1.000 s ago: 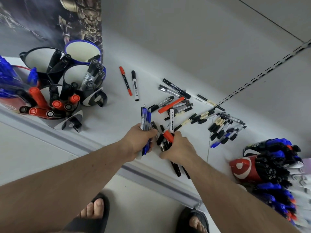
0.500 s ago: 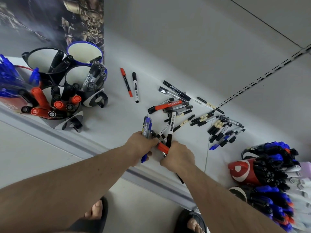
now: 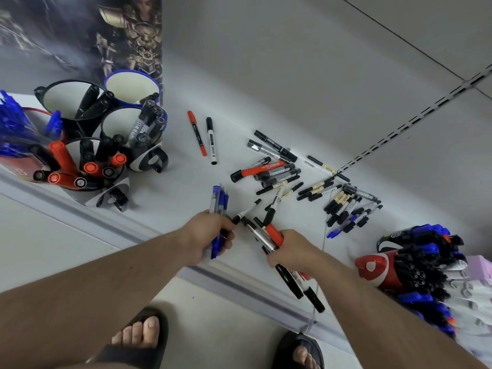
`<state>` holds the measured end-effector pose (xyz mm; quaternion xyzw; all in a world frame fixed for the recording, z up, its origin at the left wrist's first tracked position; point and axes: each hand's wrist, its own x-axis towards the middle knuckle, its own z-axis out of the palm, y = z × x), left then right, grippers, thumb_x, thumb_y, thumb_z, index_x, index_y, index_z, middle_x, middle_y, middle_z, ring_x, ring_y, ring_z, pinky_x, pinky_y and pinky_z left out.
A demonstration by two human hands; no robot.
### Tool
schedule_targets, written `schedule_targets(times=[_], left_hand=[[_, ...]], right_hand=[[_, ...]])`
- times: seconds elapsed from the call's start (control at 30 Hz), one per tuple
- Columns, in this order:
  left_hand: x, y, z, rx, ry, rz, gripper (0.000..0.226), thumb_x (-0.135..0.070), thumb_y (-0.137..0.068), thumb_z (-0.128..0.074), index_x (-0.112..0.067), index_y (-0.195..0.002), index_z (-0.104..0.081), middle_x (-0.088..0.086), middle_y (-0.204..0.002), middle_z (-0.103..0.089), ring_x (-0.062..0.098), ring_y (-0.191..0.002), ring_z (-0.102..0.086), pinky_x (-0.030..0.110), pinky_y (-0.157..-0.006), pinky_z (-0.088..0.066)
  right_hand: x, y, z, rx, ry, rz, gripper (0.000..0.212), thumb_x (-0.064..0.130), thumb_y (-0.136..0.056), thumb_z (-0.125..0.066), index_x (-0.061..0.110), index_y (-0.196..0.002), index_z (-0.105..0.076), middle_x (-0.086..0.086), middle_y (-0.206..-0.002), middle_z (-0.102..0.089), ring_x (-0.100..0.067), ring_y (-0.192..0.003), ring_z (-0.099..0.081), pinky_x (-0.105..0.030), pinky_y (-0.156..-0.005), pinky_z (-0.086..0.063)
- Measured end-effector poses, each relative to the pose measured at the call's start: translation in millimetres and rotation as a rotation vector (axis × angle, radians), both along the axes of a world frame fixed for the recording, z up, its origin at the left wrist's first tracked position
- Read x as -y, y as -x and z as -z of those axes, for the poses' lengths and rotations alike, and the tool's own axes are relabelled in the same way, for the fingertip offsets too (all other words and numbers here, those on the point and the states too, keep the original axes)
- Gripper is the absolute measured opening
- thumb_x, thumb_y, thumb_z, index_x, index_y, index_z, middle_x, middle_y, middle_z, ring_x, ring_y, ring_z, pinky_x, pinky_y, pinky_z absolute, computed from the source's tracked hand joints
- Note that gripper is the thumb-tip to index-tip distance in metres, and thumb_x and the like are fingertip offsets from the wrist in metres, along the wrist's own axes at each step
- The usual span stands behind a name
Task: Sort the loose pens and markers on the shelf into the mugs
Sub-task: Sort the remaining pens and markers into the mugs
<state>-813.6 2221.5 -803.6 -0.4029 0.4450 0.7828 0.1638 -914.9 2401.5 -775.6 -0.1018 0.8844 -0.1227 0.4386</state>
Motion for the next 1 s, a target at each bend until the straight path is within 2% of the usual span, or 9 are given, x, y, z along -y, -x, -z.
schedule_targets(times=[0.1, 0.23, 0.47, 0.53, 0.6, 0.73, 0.8, 0.87, 1.0], left_hand=[[10.0, -5.8, -6.6, 0.034, -0.054, 0.004, 0.008, -0.005, -0.091, -0.055, -0.006, -0.097, -0.059, 0.009, -0.061, -0.062, 0.02, -0.048, -0.058, 0.022, -0.043, -0.045], [26.2, -9.6, -36.9, 0.019, -0.034, 0.019, 0.007, -0.006, -0.089, -0.049, -0.009, -0.086, -0.055, 0.008, -0.065, -0.063, 0.02, -0.053, -0.063, 0.021, -0.045, -0.045], [27.2, -10.0, -146.6, 0.017, 0.254, 0.418, 0.01, -0.007, -0.086, -0.051, -0.01, -0.076, -0.051, 0.008, -0.062, -0.063, 0.018, -0.048, -0.057, 0.018, -0.041, -0.041], [18.8, -13.9, -184.6, 0.012, 0.322, 0.514, 0.01, -0.008, -0.085, -0.053, -0.01, -0.075, -0.052, 0.007, -0.062, -0.063, 0.018, -0.047, -0.057, 0.019, -0.042, -0.042], [3.7, -22.5, -218.0, -0.003, 0.361, 0.587, 0.01, -0.009, -0.085, -0.054, -0.009, -0.076, -0.054, 0.007, -0.064, -0.064, 0.018, -0.05, -0.059, 0.02, -0.044, -0.043], [-38.0, -50.1, -261.1, -0.039, 0.375, 0.706, 0.01, -0.008, -0.088, -0.052, -0.01, -0.078, -0.053, 0.006, -0.064, -0.065, 0.017, -0.052, -0.062, 0.019, -0.045, -0.044], [-56.9, -66.1, -270.1, -0.082, 0.358, 0.7, 0.012, -0.004, -0.089, -0.049, -0.008, -0.079, -0.051, 0.007, -0.064, -0.063, 0.017, -0.053, -0.062, 0.019, -0.045, -0.044], [-71.3, -80.6, -275.4, -0.137, 0.336, 0.666, 0.013, -0.001, -0.088, -0.049, -0.008, -0.077, -0.051, 0.007, -0.064, -0.062, 0.017, -0.052, -0.06, 0.019, -0.045, -0.043], [-90.2, -101.1, -281.5, -0.212, 0.311, 0.641, 0.01, 0.001, -0.087, -0.051, -0.005, -0.083, -0.057, 0.006, -0.069, -0.065, 0.016, -0.057, -0.062, 0.021, -0.048, -0.045]], right_hand=[[-9.7, 1.8, -18.3, 0.209, 0.016, 0.101, 0.024, 0.004, -0.067, -0.07, 0.012, -0.078, -0.05, -0.005, -0.073, -0.05, -0.018, -0.065, -0.05, -0.028, -0.063, -0.043], [-21.8, -6.2, -44.9, 0.415, 0.246, 0.424, 0.034, 0.001, -0.054, -0.062, 0.002, -0.088, -0.055, -0.015, -0.078, -0.054, -0.024, -0.063, -0.055, -0.031, -0.064, -0.049], [-8.4, -38.0, -136.9, 0.251, 0.768, 0.867, 0.01, 0.001, -0.083, -0.056, 0.002, -0.093, -0.055, -0.009, -0.069, -0.053, -0.019, -0.048, -0.055, -0.023, -0.045, -0.048], [-5.3, -48.6, -163.2, 0.202, 0.87, 0.915, 0.016, 0.002, -0.084, -0.056, 0.004, -0.099, -0.057, -0.011, -0.082, -0.055, -0.02, -0.055, -0.055, -0.028, -0.053, -0.051], [-5.3, -59.9, -185.8, 0.171, 0.963, 0.96, 0.009, 0.002, -0.084, -0.057, 0.007, -0.091, -0.058, -0.011, -0.085, -0.059, -0.022, -0.059, -0.058, -0.031, -0.058, -0.051], [-14.7, -85.1, -224.3, 0.126, 1.065, 0.953, 0.006, 0.007, -0.088, -0.064, 0.008, -0.083, -0.061, -0.01, -0.066, -0.065, -0.024, -0.052, -0.064, -0.031, -0.051, -0.052], [-23.3, -97.8, -234.8, 0.105, 1.082, 0.929, 0.007, 0.01, -0.086, -0.069, 0.005, -0.09, -0.066, -0.015, -0.08, -0.07, -0.028, -0.061, -0.068, -0.033, -0.052, -0.055], [-32.9, -109.2, -240.3, 0.093, 1.06, 0.93, 0.021, 0.009, -0.081, -0.072, 0.002, -0.101, -0.067, -0.022, -0.097, -0.071, -0.034, -0.074, -0.07, -0.042, -0.061, -0.058], [-50.8, -127.1, -245.3, 0.081, 1.037, 0.938, 0.015, 0.004, -0.079, -0.071, 0.003, -0.093, -0.065, -0.022, -0.089, -0.07, -0.036, -0.071, -0.07, -0.044, -0.06, -0.058]])
